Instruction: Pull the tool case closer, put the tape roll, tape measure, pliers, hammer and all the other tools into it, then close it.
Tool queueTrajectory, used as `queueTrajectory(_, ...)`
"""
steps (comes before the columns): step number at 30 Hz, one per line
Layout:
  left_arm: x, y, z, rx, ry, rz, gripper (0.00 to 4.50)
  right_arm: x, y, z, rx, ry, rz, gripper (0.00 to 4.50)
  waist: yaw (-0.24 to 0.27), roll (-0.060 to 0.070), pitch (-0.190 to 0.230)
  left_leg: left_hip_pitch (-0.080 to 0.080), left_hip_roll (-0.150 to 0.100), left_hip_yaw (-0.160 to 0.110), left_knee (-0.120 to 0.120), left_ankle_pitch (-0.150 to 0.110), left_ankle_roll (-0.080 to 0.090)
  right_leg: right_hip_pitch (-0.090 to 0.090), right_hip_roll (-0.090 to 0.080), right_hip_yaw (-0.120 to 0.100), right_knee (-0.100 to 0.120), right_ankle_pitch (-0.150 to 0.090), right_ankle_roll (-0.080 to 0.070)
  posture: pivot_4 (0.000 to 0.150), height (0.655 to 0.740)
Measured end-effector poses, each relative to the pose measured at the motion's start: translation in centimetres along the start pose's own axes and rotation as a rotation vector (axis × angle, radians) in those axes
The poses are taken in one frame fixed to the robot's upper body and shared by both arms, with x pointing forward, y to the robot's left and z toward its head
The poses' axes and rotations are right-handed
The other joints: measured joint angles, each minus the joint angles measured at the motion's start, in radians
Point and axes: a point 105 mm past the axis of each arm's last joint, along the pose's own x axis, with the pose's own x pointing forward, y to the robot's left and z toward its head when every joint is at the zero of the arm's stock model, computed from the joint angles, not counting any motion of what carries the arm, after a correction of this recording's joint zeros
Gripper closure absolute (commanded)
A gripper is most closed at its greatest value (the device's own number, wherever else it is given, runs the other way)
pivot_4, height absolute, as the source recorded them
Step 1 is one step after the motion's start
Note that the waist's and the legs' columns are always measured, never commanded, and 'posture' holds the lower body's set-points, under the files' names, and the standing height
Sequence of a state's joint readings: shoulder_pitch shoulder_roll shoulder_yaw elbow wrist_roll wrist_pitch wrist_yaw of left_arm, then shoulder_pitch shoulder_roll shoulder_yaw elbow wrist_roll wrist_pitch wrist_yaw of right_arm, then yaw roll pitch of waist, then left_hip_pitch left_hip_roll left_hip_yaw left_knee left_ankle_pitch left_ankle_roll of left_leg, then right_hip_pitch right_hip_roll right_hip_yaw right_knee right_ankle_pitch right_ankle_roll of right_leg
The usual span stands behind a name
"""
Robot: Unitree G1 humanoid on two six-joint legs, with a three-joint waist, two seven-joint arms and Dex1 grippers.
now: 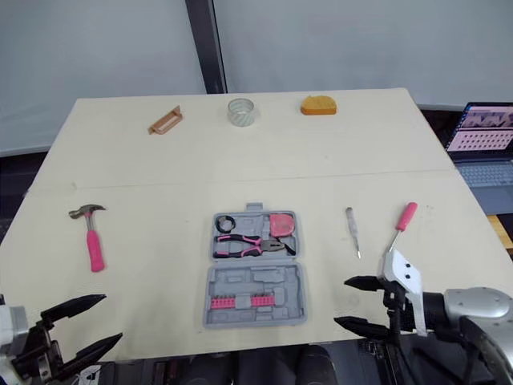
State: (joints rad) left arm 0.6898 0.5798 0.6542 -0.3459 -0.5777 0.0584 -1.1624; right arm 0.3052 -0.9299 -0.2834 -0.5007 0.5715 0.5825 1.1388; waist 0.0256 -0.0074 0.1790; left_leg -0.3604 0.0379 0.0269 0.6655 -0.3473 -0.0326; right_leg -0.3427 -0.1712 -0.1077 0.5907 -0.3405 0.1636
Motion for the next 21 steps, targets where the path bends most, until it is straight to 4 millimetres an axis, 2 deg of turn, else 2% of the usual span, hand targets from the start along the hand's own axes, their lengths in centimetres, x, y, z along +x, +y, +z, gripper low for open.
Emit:
queueTrajectory(5,0.8,-0.2,-0.2,0.003,-0.008,-0.014,0.0,0.0,-0.8,0.2,0.007,0.006,-0.058,0.03,-0.003,0.0,0.0,0.0,0.0,0.0,0.0,0.0,0.0,0.0,0.0,0.0,0.001,0.0,0.0,0.15,0.74)
queueTrajectory(9,1.4,0.0,0.0,0.012,-0.026,-0.015,0.0,0.0,-2.0,0.5,0.081,0.001,-0.094,0.03,-0.001,0.0,0.0,0.0,0.001,0.0,0.0,0.0,0.0,0.0,0.0,0.0,0.001,0.0,0.0,0.15,0.74)
queueTrajectory(14,1.9,0.2,0.1,0.016,-0.035,-0.018,0.0,0.3,-2.1,1.2,0.108,-0.02,-0.074,0.03,0.0,0.0,0.0,0.0,0.0,0.0,0.0,0.0,0.0,0.001,0.001,0.0,0.001,0.0,0.0,0.15,0.74)
queueTrajectory(15,1.9,0.2,0.1,0.015,-0.035,-0.019,0.0,0.3,-2.0,1.3,0.109,-0.022,-0.07,0.03,0.001,0.001,0.001,-0.007,-0.001,-0.007,-0.001,0.001,0.001,0.008,-0.001,-0.008,0.0,0.001,0.001,0.15,0.74)
queueTrajectory(19,2.0,0.3,0.2,0.023,-0.036,-0.024,0.0,0.5,-1.9,1.2,0.113,-0.02,-0.059,0.03,-0.019,0.009,0.002,-0.014,-0.025,-0.057,-0.005,0.013,0.006,0.037,-0.026,-0.071,-0.008,-0.001,0.004,0.15,0.74)
queueTrajectory(21,2.0,0.3,0.1,0.02,-0.034,-0.02,0.0,0.6,-1.9,1.2,0.108,-0.023,-0.053,0.03,-0.014,0.011,0.004,-0.015,-0.027,-0.062,-0.001,0.014,0.006,0.035,-0.027,-0.07,-0.006,-0.001,0.004,0.15,0.74)
